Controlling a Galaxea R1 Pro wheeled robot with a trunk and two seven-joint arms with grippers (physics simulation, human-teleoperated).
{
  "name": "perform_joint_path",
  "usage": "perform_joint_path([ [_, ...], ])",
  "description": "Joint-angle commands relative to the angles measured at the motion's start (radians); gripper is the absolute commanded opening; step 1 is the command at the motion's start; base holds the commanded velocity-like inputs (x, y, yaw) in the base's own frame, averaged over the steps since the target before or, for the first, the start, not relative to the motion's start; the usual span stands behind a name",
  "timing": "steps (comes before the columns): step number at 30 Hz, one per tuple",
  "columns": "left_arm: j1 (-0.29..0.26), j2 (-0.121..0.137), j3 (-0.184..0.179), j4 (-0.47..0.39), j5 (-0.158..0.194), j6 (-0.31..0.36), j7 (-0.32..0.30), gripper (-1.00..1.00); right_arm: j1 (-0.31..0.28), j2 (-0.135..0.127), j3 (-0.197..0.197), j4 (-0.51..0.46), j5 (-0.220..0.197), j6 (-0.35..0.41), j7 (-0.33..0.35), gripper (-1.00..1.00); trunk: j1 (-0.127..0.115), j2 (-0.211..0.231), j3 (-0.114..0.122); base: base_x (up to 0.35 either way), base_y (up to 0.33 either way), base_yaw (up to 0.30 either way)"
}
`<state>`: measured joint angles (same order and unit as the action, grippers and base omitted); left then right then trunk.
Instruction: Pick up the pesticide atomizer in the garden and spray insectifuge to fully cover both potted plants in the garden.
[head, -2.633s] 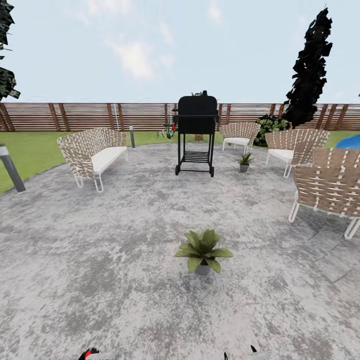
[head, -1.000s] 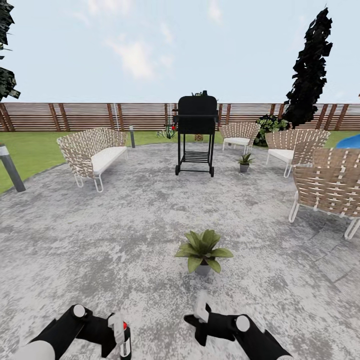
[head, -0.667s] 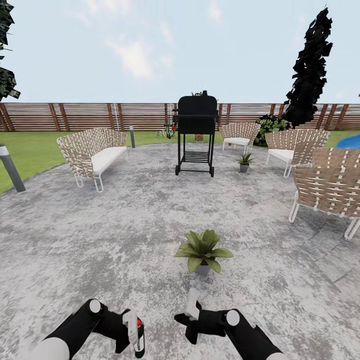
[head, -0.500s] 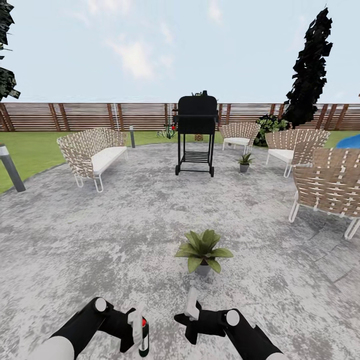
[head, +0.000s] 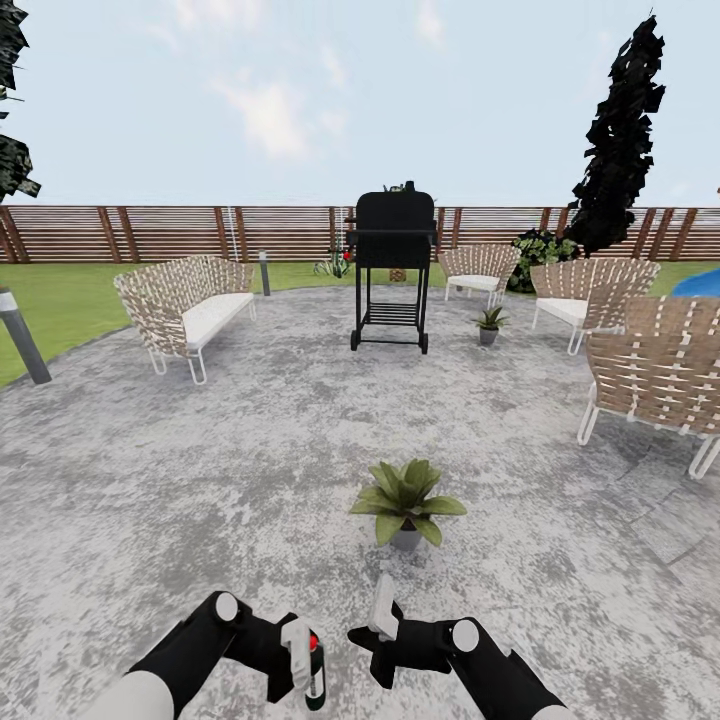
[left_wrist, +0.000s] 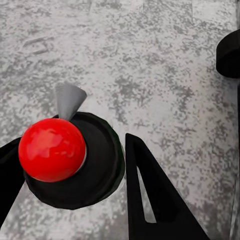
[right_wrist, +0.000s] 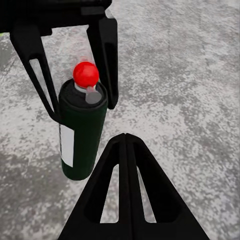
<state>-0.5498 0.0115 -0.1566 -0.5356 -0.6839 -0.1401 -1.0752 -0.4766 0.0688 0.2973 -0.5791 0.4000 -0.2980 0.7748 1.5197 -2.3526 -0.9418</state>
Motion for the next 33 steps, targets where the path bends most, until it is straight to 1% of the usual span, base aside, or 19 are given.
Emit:
perform_joint_path([
  [1, 0.0, -0.004, -0.003, -0.001, -0.006, -0.01, 0.003, -1.0, 0.0, 0.0, -0.001, -0.001, 0.01, -0.006, 0.0, -1.0, 0.0, 0.0, -0.001, 0.0, 0.0, 0.0],
  [6, 0.004, -0.01, -0.002, -0.002, -0.006, -0.011, 0.007, -1.0, 0.0, 0.002, -0.001, -0.002, 0.009, -0.006, 0.0, -1.0, 0.0, 0.0, -0.001, 0.0, 0.0, 0.0],
  [14, 0.008, -0.011, 0.0, -0.003, -0.005, -0.016, 0.026, -1.0, 0.0, 0.002, -0.001, -0.019, 0.008, -0.005, 0.0, -1.0, 0.0, 0.0, -0.001, 0.0, 0.0, 0.0],
  [16, 0.008, -0.011, 0.001, -0.003, -0.003, -0.016, 0.037, -1.0, 0.0, 0.002, -0.001, -0.021, 0.008, -0.004, 0.0, -1.0, 0.0, 0.0, -0.001, 0.0, 0.0, 0.0],
  [18, 0.008, -0.011, 0.002, -0.003, 0.0, -0.017, 0.068, -1.0, 0.0, 0.002, -0.001, -0.022, 0.007, -0.004, 0.0, -1.0, 0.0, 0.0, -0.001, 0.0, 0.0, 0.0],
  [20, 0.008, -0.012, 0.003, -0.003, 0.002, -0.018, 0.084, -1.0, 0.0, 0.002, -0.001, -0.023, 0.007, -0.004, 0.0, -1.0, 0.0, 0.0, -0.001, 0.0, 0.0, 0.0],
  [26, 0.008, -0.015, 0.003, -0.003, 0.004, -0.019, 0.094, -1.0, 0.0, 0.003, -0.001, -0.024, 0.007, -0.004, 0.0, -1.0, 0.0, 0.0, -0.001, 0.0, 0.0, 0.0],
  [28, 0.008, -0.023, 0.003, -0.003, 0.004, -0.019, 0.095, -1.0, 0.0, 0.003, -0.001, -0.024, 0.007, -0.004, 0.0, -1.0, 0.0, 0.0, -0.001, 0.0, 0.0, 0.0],
  [29, 0.008, -0.035, 0.002, -0.003, 0.004, -0.019, 0.095, -1.0, 0.0, 0.006, -0.001, -0.024, 0.006, -0.004, 0.001, -1.0, 0.0, 0.0, -0.001, 0.0, 0.0, 0.0],
  [30, 0.008, -0.041, 0.002, -0.003, 0.004, -0.019, 0.095, -1.0, 0.0, 0.007, -0.001, -0.024, 0.006, -0.004, 0.001, -1.0, 0.0, 0.0, -0.001, 0.0, 0.0, 0.0],
  [33, 0.008, -0.051, 0.002, -0.003, 0.005, -0.02, 0.093, -1.0, 0.0, 0.008, -0.001, -0.024, 0.006, -0.004, 0.0, -1.0, 0.0, 0.0, -0.001, 0.0, 0.0, 0.0],
])
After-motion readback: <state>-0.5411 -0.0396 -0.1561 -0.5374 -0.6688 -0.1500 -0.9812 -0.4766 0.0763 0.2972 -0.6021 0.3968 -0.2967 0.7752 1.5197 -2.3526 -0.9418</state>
